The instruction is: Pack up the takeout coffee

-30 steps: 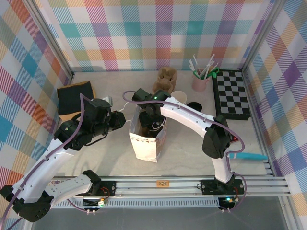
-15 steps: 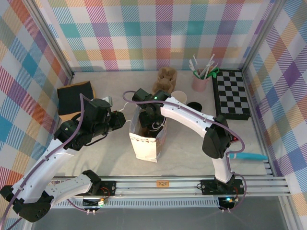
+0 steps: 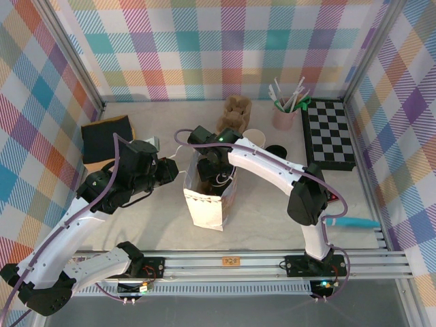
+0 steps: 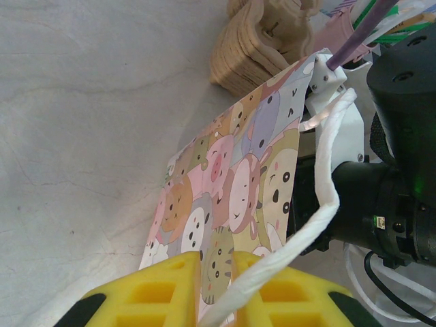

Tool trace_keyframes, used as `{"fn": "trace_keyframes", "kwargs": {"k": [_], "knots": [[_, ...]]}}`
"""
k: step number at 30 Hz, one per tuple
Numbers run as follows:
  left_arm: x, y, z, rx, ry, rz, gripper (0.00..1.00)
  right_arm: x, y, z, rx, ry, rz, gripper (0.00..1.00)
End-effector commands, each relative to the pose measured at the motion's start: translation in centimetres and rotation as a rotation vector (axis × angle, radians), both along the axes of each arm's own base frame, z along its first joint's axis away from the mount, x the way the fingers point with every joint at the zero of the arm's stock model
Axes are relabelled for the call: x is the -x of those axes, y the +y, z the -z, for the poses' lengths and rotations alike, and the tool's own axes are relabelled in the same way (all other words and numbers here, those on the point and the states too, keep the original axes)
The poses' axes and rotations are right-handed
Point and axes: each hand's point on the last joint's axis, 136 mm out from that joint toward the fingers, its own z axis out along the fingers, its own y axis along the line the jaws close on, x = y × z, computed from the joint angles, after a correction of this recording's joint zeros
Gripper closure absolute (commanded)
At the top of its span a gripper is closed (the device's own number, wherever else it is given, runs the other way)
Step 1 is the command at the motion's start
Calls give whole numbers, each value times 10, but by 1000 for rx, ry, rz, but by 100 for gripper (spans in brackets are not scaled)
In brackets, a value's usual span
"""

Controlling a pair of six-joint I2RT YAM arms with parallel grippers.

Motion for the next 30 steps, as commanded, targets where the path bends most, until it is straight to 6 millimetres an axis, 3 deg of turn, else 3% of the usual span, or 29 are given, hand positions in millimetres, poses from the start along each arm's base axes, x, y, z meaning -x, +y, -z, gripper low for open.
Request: {"fn": "trace_keyframes", "kwargs": {"k": [1, 30], "knots": [[4, 5, 1, -11, 6, -4, 81, 16, -2, 31, 40, 103, -3, 38], [4, 6, 2, -19, 9, -6, 80, 20, -7, 45, 59, 124, 6, 38]]}}
